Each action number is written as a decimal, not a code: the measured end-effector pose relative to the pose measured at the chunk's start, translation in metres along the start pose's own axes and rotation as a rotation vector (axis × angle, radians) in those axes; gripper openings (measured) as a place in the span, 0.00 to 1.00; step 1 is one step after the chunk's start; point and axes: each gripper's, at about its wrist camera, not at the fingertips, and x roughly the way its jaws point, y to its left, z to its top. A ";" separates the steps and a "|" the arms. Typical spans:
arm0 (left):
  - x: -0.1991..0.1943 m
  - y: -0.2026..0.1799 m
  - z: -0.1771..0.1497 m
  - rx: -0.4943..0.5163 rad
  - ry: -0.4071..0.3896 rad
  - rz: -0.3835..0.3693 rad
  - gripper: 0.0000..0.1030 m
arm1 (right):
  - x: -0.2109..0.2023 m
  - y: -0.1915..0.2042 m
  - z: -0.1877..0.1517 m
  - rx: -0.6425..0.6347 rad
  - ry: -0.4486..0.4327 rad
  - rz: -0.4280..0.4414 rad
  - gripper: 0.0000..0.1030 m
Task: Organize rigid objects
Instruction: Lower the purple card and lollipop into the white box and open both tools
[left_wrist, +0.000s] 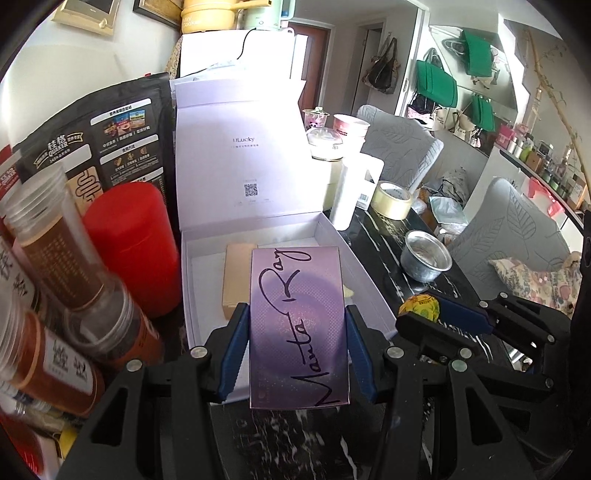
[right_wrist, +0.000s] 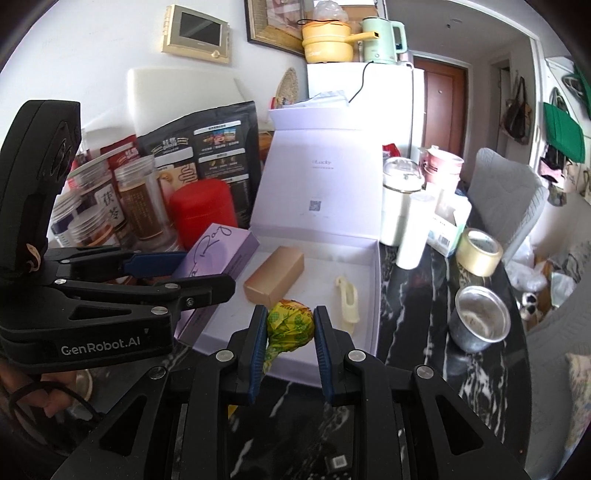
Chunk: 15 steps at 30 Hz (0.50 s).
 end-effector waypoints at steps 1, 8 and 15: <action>0.003 0.001 0.002 -0.002 0.001 0.002 0.49 | 0.003 -0.003 0.002 0.002 0.001 -0.001 0.24; 0.020 0.007 0.022 -0.001 -0.018 0.044 0.49 | 0.015 -0.016 0.019 0.004 -0.028 -0.018 0.24; 0.032 0.012 0.044 -0.012 -0.052 0.076 0.49 | 0.031 -0.029 0.034 0.021 -0.048 -0.045 0.24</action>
